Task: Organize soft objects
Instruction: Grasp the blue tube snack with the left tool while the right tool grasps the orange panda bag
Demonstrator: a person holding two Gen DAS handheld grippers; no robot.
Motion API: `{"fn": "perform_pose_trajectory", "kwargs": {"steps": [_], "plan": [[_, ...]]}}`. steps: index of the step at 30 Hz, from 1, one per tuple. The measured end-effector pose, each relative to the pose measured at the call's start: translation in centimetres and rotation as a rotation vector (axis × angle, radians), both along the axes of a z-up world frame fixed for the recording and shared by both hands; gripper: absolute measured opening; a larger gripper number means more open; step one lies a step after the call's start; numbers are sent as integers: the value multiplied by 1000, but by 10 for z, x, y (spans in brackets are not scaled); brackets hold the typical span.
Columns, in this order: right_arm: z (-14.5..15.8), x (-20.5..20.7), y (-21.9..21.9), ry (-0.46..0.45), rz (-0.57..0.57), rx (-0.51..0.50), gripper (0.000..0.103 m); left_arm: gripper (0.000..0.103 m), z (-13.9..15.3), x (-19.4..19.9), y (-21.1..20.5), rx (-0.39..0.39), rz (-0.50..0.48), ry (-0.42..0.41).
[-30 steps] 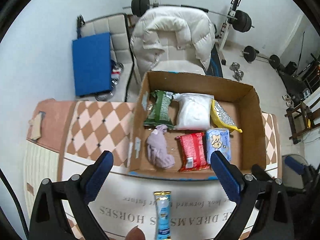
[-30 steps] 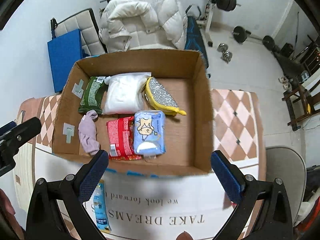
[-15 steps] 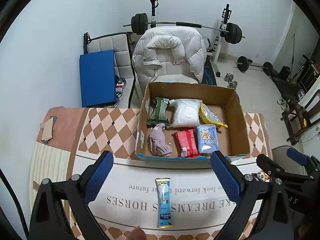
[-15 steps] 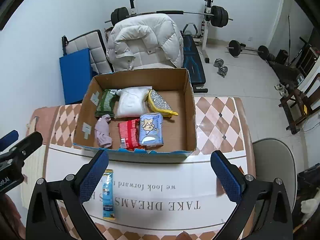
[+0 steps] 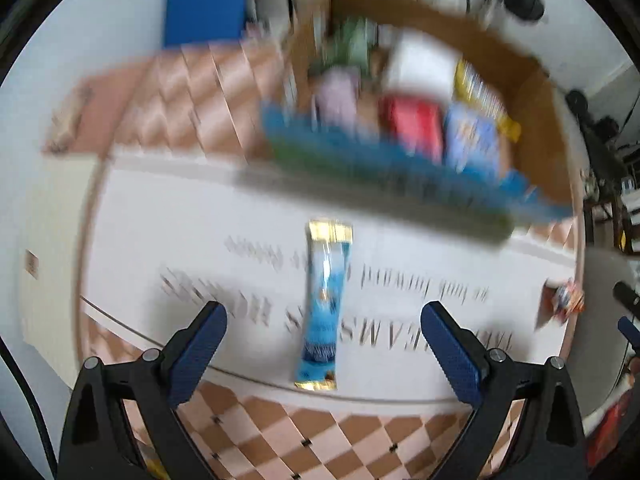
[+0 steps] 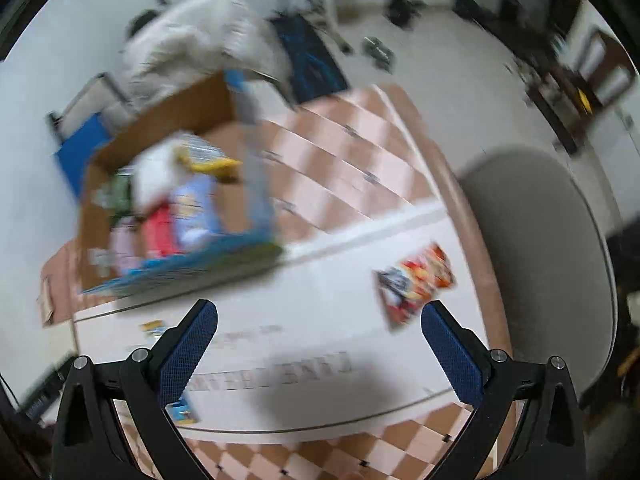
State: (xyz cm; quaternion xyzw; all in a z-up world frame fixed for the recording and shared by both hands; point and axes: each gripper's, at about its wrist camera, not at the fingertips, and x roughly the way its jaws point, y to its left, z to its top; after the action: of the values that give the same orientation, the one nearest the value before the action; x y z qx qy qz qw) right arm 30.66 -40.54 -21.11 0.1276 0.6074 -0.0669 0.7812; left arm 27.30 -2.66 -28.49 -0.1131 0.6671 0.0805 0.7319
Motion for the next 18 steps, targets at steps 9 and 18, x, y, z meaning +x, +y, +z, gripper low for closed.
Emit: {"fn": "perform_pose_trajectory", "kwargs": {"steps": [9,18], "plan": [[-98,1,-75,201,-147,45,103,71,-98,-6,-21,-8,-50,211],[-154,18,-95,291,-211,87,103,41,-119,-11,-40,6,-65,245]]}}
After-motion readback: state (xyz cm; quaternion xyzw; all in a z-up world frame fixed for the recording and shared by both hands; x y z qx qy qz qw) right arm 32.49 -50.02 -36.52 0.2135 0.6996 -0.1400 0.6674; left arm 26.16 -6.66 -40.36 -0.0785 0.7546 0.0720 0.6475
